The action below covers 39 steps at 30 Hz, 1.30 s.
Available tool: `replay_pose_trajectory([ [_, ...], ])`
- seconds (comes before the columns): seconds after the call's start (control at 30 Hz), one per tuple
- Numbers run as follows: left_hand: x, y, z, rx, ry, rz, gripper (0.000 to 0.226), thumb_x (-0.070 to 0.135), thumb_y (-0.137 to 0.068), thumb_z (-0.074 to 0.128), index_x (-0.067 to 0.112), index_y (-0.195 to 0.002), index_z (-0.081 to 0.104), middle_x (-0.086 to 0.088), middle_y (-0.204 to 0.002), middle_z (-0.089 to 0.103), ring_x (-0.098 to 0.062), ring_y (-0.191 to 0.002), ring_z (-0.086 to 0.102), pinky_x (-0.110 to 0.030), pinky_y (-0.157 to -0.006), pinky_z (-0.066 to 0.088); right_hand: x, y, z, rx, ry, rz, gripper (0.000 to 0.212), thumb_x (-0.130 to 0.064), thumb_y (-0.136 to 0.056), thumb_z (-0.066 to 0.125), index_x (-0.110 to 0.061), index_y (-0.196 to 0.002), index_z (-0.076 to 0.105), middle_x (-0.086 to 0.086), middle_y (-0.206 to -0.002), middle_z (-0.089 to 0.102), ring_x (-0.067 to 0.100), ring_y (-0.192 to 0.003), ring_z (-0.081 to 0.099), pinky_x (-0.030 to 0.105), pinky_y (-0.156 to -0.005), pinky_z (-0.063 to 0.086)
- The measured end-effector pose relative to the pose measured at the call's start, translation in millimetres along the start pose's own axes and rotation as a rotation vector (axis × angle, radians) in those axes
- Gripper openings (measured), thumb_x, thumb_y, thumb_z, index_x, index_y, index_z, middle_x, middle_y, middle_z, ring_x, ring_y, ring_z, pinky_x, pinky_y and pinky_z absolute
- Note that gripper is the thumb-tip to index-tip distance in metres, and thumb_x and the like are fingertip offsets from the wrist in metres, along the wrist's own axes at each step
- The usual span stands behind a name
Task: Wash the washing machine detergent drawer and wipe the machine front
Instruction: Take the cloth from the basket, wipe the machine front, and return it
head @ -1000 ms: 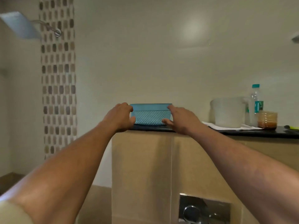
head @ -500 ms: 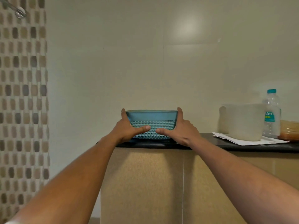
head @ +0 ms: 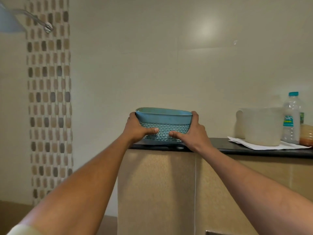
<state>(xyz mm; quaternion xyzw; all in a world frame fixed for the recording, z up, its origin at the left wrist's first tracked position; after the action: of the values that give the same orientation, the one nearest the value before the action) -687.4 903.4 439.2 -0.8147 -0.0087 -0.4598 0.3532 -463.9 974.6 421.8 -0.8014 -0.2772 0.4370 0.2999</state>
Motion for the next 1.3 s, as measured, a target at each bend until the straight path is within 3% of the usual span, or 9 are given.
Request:
replay_pose_trajectory([
  [0.23, 40.2, 98.8, -51.3, 0.131, 0.025, -0.091, 0.111, 0.054, -0.045, 0.096, 0.020, -0.130, 0.035, -0.003, -0.130, 0.050, -0.023, -0.118, 0.055, -0.044, -0.096, 0.054, -46.7, 59.4, -23.9, -0.076, -0.115, -0.089, 0.117, -0.063, -0.059, 0.086, -0.025, -0.147, 0.018, 0.010, -0.127, 0.061, 0.028, -0.112, 0.061, 0.036, -0.092, 0.055],
  [0.4, 69.9, 215.7, -91.4, 0.281, -0.001, -0.256, 0.108, 0.085, -0.046, 0.074, 0.019, -0.124, 0.039, -0.005, -0.128, 0.055, -0.024, -0.110, 0.062, -0.049, -0.083, 0.060, -83.9, 137.9, -35.7, -0.216, -0.297, -0.195, 0.108, -0.054, -0.057, 0.090, -0.026, -0.140, 0.026, 0.002, -0.122, 0.064, 0.020, -0.108, 0.062, 0.031, -0.088, 0.053],
  [0.53, 75.9, 323.0, -129.0, 0.408, 0.003, -0.442, 0.085, 0.081, -0.077, 0.056, 0.017, -0.129, 0.039, -0.006, -0.130, 0.051, -0.030, -0.114, 0.060, -0.056, -0.087, 0.058, -118.6, 218.0, -32.0, -0.334, -0.423, -0.264, 0.105, -0.045, -0.057, 0.094, -0.027, -0.139, 0.032, -0.003, -0.124, 0.064, 0.013, -0.106, 0.059, 0.024, -0.087, 0.046],
  [0.7, 76.7, 460.2, -184.5, 0.695, -0.001, -0.562, 0.048, 0.044, -0.087, 0.061, 0.013, -0.118, 0.043, -0.012, -0.130, 0.049, -0.030, -0.106, 0.062, -0.052, -0.063, 0.062, -179.0, 319.8, -11.8, -0.565, -0.622, -0.256, 0.121, -0.038, -0.055, 0.096, -0.020, -0.149, 0.022, -0.011, -0.119, 0.055, 0.013, -0.109, 0.057, 0.028, -0.091, 0.049],
  [0.8, 84.5, 543.2, -219.9, 0.790, -0.055, -0.606, 0.058, 0.046, -0.076, 0.059, 0.014, -0.121, 0.042, -0.011, -0.129, 0.049, -0.027, -0.109, 0.059, -0.057, -0.072, 0.062, -222.5, 381.3, 4.0, -0.787, -0.755, -0.216, 0.114, -0.037, -0.051, 0.098, -0.026, -0.145, 0.033, -0.013, -0.123, 0.057, 0.010, -0.113, 0.057, 0.028, -0.097, 0.048],
  [0.9, 87.4, 617.0, -252.8, 0.864, -0.055, -0.647, 0.055, 0.045, -0.074, 0.058, 0.016, -0.119, 0.044, -0.011, -0.128, 0.049, -0.027, -0.109, 0.060, -0.056, -0.073, 0.062, -262.0, 439.8, 24.2, -0.962, -0.883, -0.174, 0.109, -0.042, -0.051, 0.098, -0.028, -0.141, 0.039, -0.010, -0.130, 0.060, 0.008, -0.119, 0.059, 0.037, -0.106, 0.048],
  [1.0, 86.8, 689.8, -284.9, 0.941, -0.086, -0.710, 0.043, 0.044, -0.073, 0.057, 0.022, -0.108, 0.045, -0.013, -0.127, 0.051, -0.031, -0.109, 0.061, -0.057, -0.076, 0.061, -303.6, 499.9, 45.9, -1.117, -0.966, -0.076, 0.106, -0.061, -0.049, 0.091, -0.031, -0.138, 0.041, -0.013, -0.128, 0.061, 0.008, -0.117, 0.061, 0.038, -0.107, 0.048],
  [1.1, 81.5, 758.9, -312.7, 1.011, -0.105, -0.806, 0.046, 0.041, -0.072, 0.057, 0.020, -0.111, 0.044, -0.013, -0.128, 0.052, -0.032, -0.114, 0.058, -0.060, -0.089, 0.056, -341.4, 559.3, 69.3, -1.246, -0.974, -0.045, 0.102, -0.053, -0.060, 0.087, -0.023, -0.144, 0.037, -0.003, -0.134, 0.059, 0.014, -0.117, 0.059, 0.033, -0.102, 0.049],
  [1.3, 41.2, 893.4, -376.7, 1.091, -0.166, -0.990, 0.035, 0.028, -0.095, 0.062, 0.013, -0.120, 0.043, -0.012, -0.127, 0.054, -0.026, -0.108, 0.055, -0.055, -0.094, 0.052, -409.3, 684.2, 126.3, -1.461, -0.885, -0.056, 0.097, -0.048, -0.060, 0.091, -0.021, -0.137, 0.039, -0.002, -0.130, 0.062, 0.014, -0.116, 0.062, 0.039, -0.101, 0.052],
])
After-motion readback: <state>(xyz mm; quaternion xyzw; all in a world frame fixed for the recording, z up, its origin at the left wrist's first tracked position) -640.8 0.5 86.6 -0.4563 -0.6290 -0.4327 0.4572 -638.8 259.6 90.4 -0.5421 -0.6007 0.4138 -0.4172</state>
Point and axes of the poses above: each hand's wrist, its own y-axis away from the middle knuckle, its own z-axis out of the palm, x = y × z, the point moved 2 cm from there along -y, towards the middle knuckle
